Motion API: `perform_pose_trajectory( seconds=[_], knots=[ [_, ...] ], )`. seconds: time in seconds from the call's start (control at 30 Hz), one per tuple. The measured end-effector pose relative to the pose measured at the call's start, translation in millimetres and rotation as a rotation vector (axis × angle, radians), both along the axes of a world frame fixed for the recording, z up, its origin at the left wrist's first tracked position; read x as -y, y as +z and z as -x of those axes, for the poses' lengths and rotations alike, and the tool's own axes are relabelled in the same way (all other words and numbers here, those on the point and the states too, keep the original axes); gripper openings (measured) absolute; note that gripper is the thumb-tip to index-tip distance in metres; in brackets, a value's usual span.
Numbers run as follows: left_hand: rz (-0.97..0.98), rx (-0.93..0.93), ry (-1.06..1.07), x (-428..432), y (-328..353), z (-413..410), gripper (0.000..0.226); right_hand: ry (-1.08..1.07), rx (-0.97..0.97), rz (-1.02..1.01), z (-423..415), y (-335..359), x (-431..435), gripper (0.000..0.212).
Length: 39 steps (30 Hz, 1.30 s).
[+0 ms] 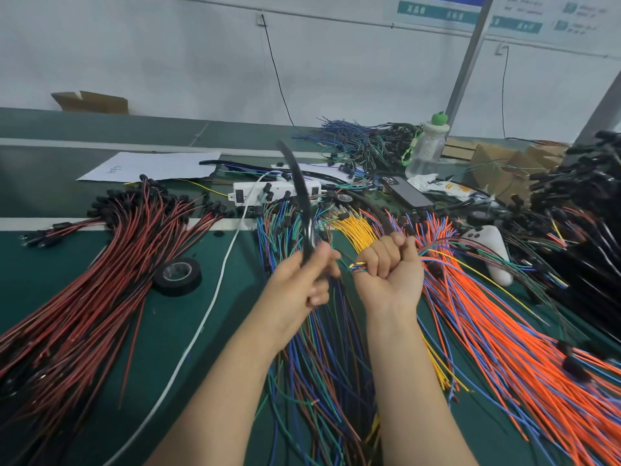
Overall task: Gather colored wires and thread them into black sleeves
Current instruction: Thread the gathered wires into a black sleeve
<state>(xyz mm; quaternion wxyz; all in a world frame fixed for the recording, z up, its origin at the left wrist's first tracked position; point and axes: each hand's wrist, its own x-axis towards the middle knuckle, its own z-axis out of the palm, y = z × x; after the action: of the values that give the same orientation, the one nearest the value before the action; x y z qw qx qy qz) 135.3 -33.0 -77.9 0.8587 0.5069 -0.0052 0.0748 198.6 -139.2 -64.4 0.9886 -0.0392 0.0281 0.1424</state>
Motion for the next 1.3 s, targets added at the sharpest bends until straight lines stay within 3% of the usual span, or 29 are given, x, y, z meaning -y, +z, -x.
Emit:
perform_pose_trajectory(
  seconds=[0.1,0.23,0.37,0.5,0.63,0.83,1.3],
  knots=[
    [0.340,0.056,0.001,-8.0,10.5,-0.8,0.030,-0.016,0.049,-0.040,1.9,3.9,-0.4,0.047],
    [0.237,0.138,0.020,-4.1,12.4,2.3,0.018,0.008,0.110,-0.040,8.4,7.1,-8.9,0.044],
    [0.155,0.102,0.131,0.5,8.1,0.0,0.013,0.007,0.110,-0.143,8.6,7.9,-5.9,0.047],
    [0.129,0.069,0.210,5.6,1.2,-3.6,0.020,-0.010,0.101,-0.196,8.4,10.6,-1.5,0.050],
    [0.197,0.047,0.235,12.3,-1.3,-4.4,0.026,-0.048,0.094,-0.182,9.4,13.9,-1.9,0.049],
    [0.417,0.066,0.172,20.3,4.8,-0.3,0.015,-0.074,0.093,-0.245,8.5,15.2,1.9,0.050],
    [0.401,0.049,0.066,21.0,9.7,4.6,0.009,-0.083,0.054,-0.244,7.9,16.9,8.1,0.045]
  ],
)
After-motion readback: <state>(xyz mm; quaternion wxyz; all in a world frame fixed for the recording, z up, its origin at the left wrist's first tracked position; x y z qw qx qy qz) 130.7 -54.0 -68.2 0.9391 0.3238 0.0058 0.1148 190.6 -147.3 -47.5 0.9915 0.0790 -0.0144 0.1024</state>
